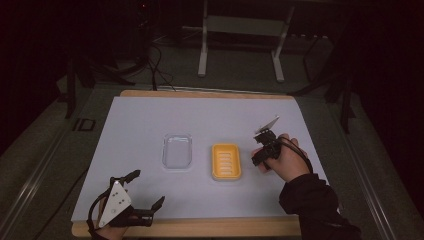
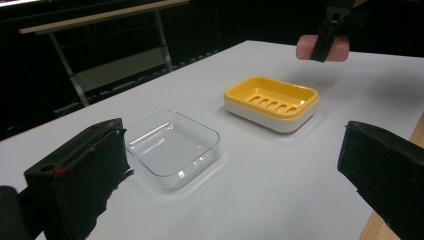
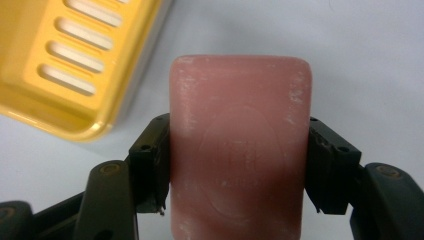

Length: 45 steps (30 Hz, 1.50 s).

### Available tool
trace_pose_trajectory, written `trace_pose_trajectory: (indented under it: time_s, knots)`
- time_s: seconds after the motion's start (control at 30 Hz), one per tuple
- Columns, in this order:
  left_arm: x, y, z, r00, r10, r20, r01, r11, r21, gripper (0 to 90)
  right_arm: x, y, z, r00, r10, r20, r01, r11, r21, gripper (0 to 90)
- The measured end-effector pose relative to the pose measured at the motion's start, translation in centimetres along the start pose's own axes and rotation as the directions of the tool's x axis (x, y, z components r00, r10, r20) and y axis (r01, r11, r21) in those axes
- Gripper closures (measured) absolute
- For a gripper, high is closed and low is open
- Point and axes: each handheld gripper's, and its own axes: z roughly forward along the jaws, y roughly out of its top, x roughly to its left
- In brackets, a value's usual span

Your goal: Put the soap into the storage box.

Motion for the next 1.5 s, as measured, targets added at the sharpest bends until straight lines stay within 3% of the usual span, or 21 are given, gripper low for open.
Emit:
trace_pose_trajectory:
  time_s: [0.1, 0.33, 0.47, 0.83, 1.0, 1.13, 1.2, 1.5]
  knots:
    - [0.0, 0.0, 0.0, 1.0000, 0.001, 0.000, -0.001, 1.0000, 0.000, 0.4, 1.0, 0.5, -0.6, 0.9988, 0.037, -0.032, -0.037, 0.999, -0.015, 37.8]
    - [0.0, 0.0, -0.1, 1.0000, -0.002, 0.000, 0.002, 1.0000, -0.006, 0.4, 4.0, 1.8, -1.1, 0.9949, 0.066, -0.077, -0.070, 0.996, -0.054, 37.8]
    - [-0.1, 0.0, -0.1, 1.0000, 0.001, 0.002, -0.001, 1.0000, -0.004, 0.4, 5.1, 2.5, -1.4, 0.9873, 0.105, -0.120, -0.115, 0.990, -0.077, 37.8]
    - [-0.1, 0.1, -0.1, 1.0000, -0.002, 0.004, 0.002, 1.0000, -0.009, 0.4, 7.4, 3.2, -1.5, 0.9769, 0.188, -0.102, -0.202, 0.967, -0.152, 37.8]
    - [-0.1, 0.1, -0.2, 1.0000, 0.002, 0.006, -0.002, 0.9999, -0.011, 0.4, 8.6, 2.9, -0.3, 0.9660, 0.224, -0.128, -0.246, 0.951, -0.186, 37.8]
    - [-0.1, 0.1, -0.2, 1.0000, 0.002, 0.006, -0.002, 0.9999, -0.012, 0.4, 9.1, 2.8, 1.3, 0.9663, 0.228, -0.119, -0.247, 0.953, -0.178, 37.8]
    - [-0.1, 0.1, -0.2, 1.0000, 0.002, 0.007, -0.002, 0.9999, -0.011, 0.4, 9.1, 2.7, 2.1, 0.9596, 0.239, -0.149, -0.262, 0.952, -0.159, 37.8]
    - [-0.1, 0.1, -0.2, 1.0000, 0.002, 0.008, -0.002, 0.9999, -0.013, 0.4, 9.1, 2.5, 4.6, 0.9531, 0.266, -0.145, -0.285, 0.948, -0.139, 37.7]
